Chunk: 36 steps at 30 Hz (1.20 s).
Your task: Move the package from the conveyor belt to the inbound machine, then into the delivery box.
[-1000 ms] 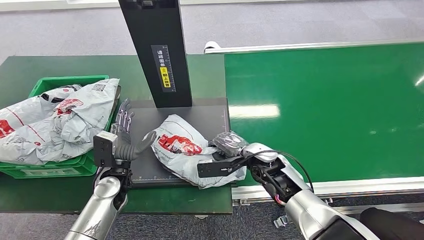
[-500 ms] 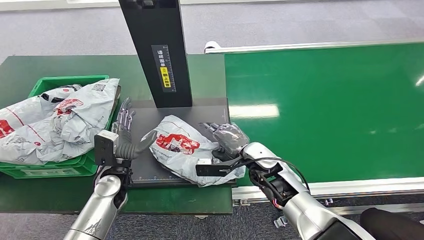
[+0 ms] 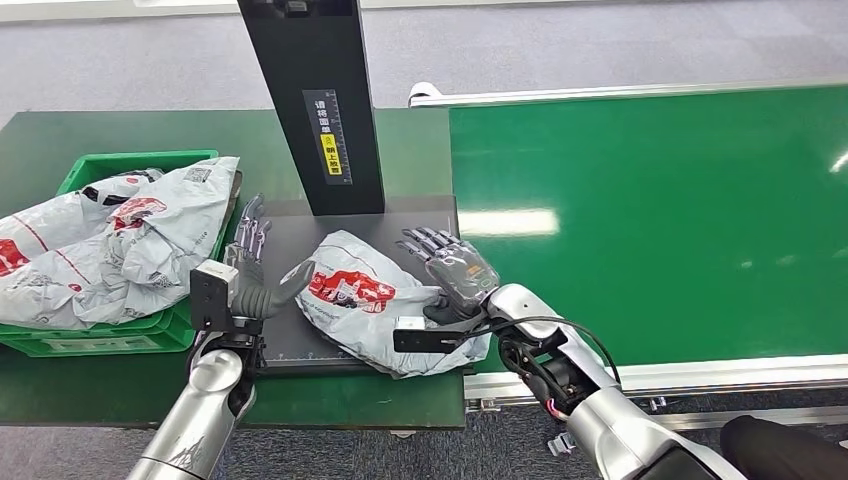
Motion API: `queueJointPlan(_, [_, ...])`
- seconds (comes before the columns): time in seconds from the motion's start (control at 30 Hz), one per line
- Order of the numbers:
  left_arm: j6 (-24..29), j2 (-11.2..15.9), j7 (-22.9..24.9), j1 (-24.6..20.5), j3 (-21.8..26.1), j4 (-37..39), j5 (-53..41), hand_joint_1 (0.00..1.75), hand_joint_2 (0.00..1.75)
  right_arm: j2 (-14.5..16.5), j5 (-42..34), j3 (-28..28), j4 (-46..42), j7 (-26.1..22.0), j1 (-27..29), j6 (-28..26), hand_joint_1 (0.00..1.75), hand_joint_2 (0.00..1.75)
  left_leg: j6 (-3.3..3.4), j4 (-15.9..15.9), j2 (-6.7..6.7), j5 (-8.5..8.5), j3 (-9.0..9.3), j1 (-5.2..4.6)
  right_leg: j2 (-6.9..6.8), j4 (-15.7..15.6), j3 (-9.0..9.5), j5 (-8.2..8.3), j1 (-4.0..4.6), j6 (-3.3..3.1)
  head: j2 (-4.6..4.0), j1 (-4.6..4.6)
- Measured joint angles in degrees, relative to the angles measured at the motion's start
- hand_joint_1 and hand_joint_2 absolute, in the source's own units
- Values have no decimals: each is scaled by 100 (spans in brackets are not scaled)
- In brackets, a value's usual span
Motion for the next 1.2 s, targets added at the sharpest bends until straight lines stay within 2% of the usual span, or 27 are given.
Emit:
queueJointPlan(0.23, [-19,-34,-21,-21,-1,31,-67,0,175,-28,-479,-390,-450,-433,244,-233,0,175,0,0,1,0,-3,0,0,0,-5,0,0,0,0,1])
queueJointPlan(0.37, [-232,-21,90,-66,-125,95,-536,0,175,-35,-1696,-738,-809,-1051,424,334,0,175,0,0,-3,0,-5,0,0,0,-4,0,0,0,0,0])
queueJointPlan(0.43, [-397,10,160,-93,-267,159,-898,0,175,-47,-2149,-913,-980,-1201,477,539,0,175,0,0,-3,0,-6,0,0,0,-5,0,-1,0,0,0])
queueJointPlan(0.6, [-828,85,353,-209,-697,429,-1798,0,175,-84,-2746,-1218,-1443,-1575,628,464,0,175,0,0,-2,0,-6,-1,0,0,-7,0,-1,0,0,-1])
queueJointPlan(0.87, [-1334,219,614,-553,-1416,1017,-3141,0,175,-119,-3088,-1391,-1812,-1660,666,296,0,175,0,0,-1,0,-7,0,0,0,-7,0,0,0,1,0])
queueJointPlan(1.2, [-1363,292,757,-846,-1787,1508,-3660,0,175,-154,-3177,-1432,-1931,-1637,670,231,0,175,0,0,-3,0,-7,-1,0,0,-6,0,-1,0,1,0])
